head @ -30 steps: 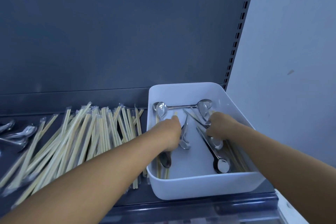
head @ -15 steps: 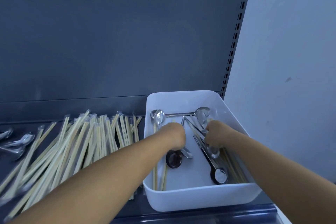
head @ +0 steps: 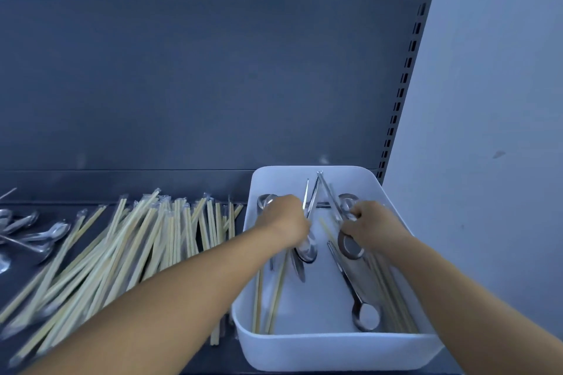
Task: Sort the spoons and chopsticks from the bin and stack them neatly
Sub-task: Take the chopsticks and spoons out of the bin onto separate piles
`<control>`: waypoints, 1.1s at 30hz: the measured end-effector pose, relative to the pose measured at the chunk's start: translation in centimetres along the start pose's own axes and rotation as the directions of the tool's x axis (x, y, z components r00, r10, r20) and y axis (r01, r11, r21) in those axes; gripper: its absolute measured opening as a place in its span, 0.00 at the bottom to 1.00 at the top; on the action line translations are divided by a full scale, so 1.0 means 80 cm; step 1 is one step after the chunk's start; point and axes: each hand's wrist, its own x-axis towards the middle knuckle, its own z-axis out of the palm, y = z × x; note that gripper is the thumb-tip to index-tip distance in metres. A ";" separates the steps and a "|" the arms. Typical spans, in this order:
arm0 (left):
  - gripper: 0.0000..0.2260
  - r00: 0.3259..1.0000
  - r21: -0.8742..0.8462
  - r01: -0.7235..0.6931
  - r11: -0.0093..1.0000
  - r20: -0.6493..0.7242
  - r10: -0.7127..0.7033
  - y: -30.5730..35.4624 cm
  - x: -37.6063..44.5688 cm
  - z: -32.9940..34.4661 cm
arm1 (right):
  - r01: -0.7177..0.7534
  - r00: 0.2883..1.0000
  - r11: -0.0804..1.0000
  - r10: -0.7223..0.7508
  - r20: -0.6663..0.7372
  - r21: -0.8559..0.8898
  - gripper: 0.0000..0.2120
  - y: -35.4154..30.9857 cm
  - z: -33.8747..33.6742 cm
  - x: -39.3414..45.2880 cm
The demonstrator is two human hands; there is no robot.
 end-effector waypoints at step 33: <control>0.15 0.838 -0.119 0.426 0.897 -0.323 -0.440 -0.553 -0.166 -0.303 | 0.428 0.865 0.889 -0.455 0.210 0.163 0.03 -0.546 0.311 -0.058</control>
